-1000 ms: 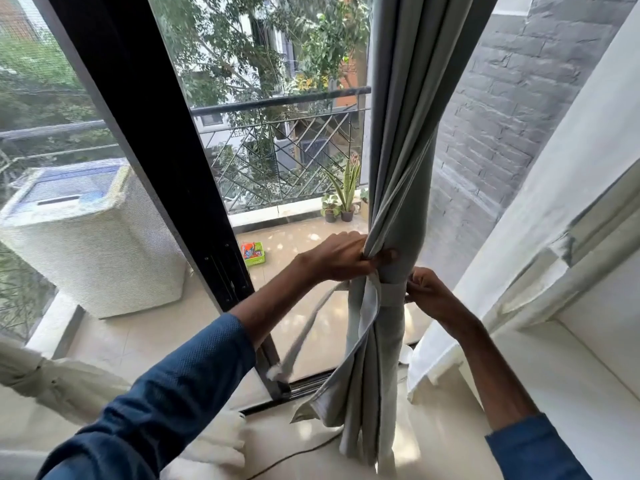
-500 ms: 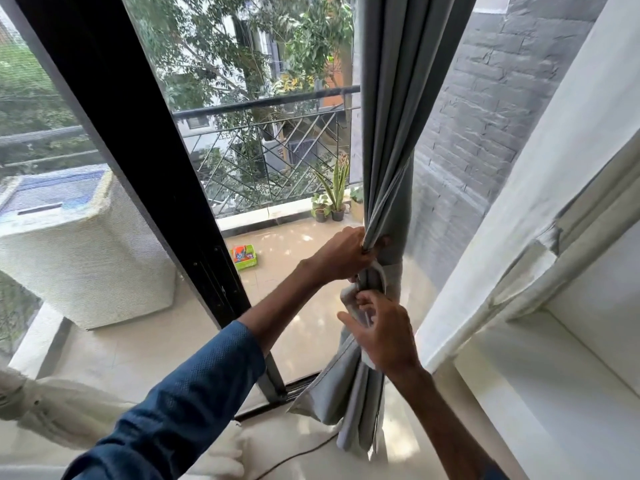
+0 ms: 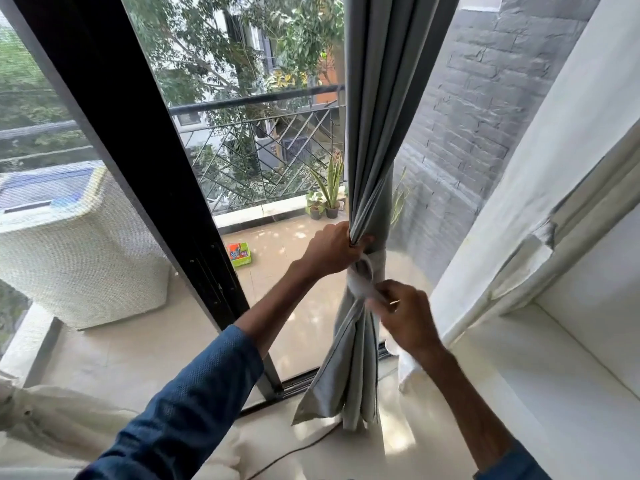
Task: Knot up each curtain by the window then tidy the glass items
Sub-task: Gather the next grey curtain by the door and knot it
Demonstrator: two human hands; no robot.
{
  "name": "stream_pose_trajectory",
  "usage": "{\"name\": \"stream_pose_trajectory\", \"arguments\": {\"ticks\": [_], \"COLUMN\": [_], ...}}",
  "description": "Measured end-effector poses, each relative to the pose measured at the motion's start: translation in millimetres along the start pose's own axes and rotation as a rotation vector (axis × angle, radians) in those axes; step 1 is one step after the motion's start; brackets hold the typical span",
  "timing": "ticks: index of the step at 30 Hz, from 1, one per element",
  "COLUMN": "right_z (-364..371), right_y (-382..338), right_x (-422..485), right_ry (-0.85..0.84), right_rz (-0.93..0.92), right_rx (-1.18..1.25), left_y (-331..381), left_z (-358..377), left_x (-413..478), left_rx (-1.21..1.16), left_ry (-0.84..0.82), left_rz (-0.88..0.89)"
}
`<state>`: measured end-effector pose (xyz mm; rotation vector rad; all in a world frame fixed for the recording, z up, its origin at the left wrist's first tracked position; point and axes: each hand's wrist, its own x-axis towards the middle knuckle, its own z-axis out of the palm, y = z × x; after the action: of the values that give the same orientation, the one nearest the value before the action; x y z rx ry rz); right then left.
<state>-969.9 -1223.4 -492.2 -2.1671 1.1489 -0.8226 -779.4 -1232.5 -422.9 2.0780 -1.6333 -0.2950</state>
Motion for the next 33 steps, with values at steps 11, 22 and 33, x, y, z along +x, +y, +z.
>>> {"name": "stream_pose_trajectory", "arguments": {"ticks": [11,22,33], "right_z": [-51,-40,-47], "right_y": [43,7,-27], "right_x": [33,28,25], "right_ry": [0.199,0.381,0.282], "right_rz": [0.194,0.307,-0.303], "right_rx": [-0.272,0.564,0.229], "left_y": [-6,-3,9], "left_z": [17,16,13], "left_x": [1,0,-8], "left_rx": [-0.341,-0.343,-0.239], "left_ry": [-0.114,-0.068,-0.071], "left_rz": [-0.07,-0.099,0.016]}}
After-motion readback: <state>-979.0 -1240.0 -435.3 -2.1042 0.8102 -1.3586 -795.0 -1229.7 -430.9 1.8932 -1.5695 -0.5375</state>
